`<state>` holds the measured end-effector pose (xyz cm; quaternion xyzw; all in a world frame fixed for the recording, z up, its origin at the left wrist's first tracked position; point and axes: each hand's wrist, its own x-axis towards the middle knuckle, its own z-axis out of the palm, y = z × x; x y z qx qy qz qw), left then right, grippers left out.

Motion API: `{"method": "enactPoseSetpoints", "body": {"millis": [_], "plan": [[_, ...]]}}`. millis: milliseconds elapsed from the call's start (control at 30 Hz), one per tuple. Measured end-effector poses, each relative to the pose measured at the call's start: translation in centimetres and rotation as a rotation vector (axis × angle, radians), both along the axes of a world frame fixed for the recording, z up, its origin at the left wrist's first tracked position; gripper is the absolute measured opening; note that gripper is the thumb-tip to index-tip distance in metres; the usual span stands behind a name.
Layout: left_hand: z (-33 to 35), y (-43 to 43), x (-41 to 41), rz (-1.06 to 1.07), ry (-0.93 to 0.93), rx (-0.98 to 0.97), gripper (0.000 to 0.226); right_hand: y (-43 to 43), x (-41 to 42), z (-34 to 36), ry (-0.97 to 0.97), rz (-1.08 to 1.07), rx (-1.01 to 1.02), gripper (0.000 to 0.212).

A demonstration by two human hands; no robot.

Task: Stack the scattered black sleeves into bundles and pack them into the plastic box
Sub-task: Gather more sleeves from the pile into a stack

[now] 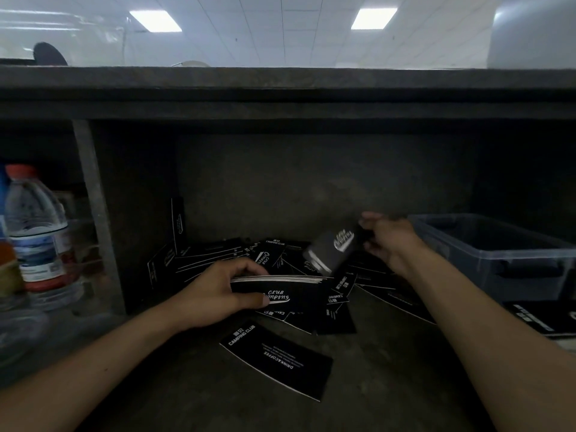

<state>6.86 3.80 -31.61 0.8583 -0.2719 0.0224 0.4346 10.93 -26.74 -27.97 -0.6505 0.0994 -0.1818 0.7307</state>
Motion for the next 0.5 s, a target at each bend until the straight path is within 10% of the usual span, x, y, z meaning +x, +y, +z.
{"method": "enactPoseSetpoints", "body": {"millis": [267, 367, 500], "plan": [[-0.6, 0.1, 0.7, 0.066, 0.008, -0.033, 0.101, 1.6, -1.5, -1.0, 0.252, 0.504, -0.114, 0.036], [-0.4, 0.0, 0.5, 0.016, -0.003, -0.037, 0.082, 1.7, -2.0, -1.2, 0.344, 0.71, -0.44, 0.035], [-0.1, -0.2, 0.0, -0.092, -0.066, 0.013, 0.031, 2.0, -1.2, -1.3, 0.183, 0.48, -0.664, 0.043]]}}
